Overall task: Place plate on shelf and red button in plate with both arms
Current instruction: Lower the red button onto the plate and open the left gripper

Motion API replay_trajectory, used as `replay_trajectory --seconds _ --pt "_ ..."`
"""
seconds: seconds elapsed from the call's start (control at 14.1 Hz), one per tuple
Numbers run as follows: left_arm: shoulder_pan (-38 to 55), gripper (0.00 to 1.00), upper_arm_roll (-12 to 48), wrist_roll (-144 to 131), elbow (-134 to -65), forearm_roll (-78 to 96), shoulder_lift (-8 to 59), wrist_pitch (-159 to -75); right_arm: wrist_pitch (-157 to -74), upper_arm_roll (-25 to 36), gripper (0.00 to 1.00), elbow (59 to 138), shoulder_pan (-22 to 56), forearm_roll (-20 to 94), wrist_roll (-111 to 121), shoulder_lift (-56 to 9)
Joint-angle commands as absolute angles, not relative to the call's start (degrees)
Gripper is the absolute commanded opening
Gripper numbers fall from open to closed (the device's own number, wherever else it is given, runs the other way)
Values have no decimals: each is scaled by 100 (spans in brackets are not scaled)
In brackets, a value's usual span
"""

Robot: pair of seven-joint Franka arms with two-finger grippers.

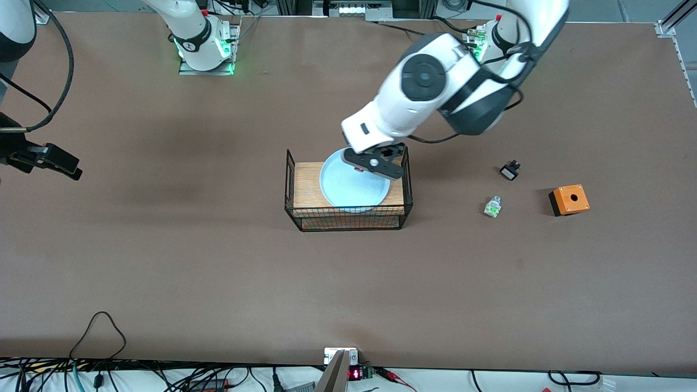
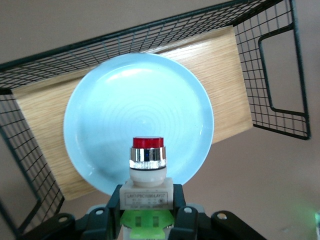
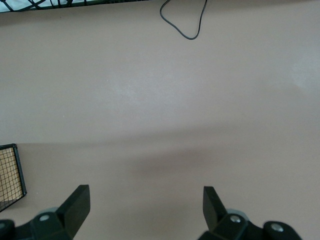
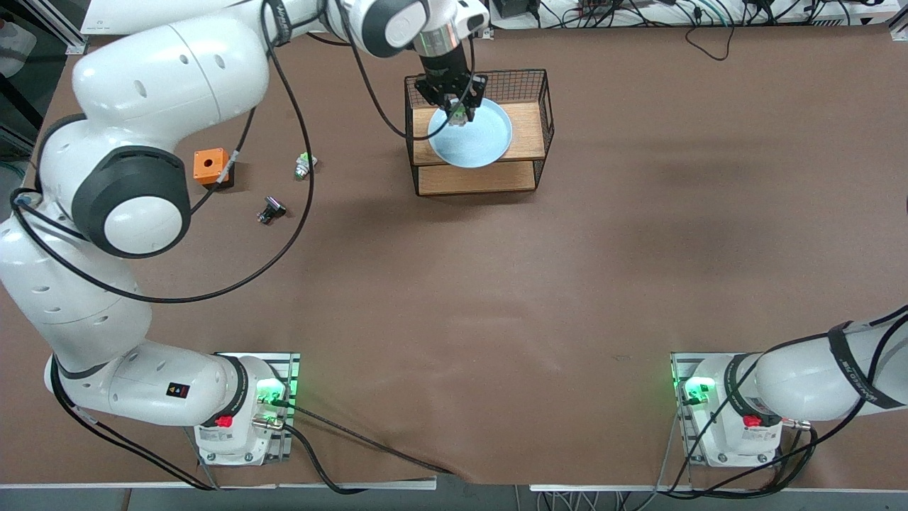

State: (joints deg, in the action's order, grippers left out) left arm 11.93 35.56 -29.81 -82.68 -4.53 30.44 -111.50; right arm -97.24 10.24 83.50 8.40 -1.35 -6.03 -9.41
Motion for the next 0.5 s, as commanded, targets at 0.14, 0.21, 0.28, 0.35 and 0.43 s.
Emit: replay_trajectory --seconds 0.14,0.21,0.28,0.35,0.43 --pt "1520 12 3524 -3550 -8165 -1272 3558 -11601 -9773 976 100 8402 826 -123 -580 -870" --pt "1581 12 3524 -3673 -8165 -1509 3664 -11610 -9773 923 100 8402 826 -123 -589 -853" --pt "1591 12 3524 -3752 -8165 -1694 3743 -11619 -9773 879 100 8411 826 -123 -598 -844" --pt "1600 12 3524 -3762 -8165 -1870 3814 -11654 -9773 870 100 8411 826 -123 -598 -844" --pt "1600 12 3524 -3770 -8174 -1985 3858 -11802 -9773 870 100 8411 835 -123 -598 -844"
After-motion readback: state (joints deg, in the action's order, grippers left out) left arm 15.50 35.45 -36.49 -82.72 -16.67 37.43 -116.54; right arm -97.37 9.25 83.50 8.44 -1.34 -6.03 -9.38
